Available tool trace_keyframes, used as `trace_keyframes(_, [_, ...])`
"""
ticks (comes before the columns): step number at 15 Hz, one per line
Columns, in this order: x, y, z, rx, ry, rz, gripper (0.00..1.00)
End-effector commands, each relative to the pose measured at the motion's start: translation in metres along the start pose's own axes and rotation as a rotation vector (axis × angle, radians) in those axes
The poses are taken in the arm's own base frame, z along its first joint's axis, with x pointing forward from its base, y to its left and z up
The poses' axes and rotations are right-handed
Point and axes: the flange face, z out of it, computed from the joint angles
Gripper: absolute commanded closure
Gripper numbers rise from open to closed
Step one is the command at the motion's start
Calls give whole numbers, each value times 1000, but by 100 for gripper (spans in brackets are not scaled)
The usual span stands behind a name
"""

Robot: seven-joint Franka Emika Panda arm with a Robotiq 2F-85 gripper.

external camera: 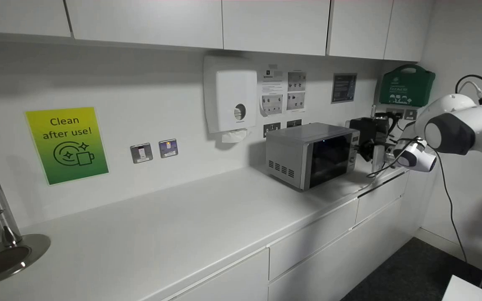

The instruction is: Press a button on the microwave

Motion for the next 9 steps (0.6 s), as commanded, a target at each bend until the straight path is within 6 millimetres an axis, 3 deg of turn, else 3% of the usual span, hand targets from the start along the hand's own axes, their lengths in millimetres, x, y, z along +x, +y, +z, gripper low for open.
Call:
trace_keyframes(1, [3, -4, 7, -14, -9, -17, 100])
trace_keyframes(9, [-2, -9, 14, -8, -16, -29, 100])
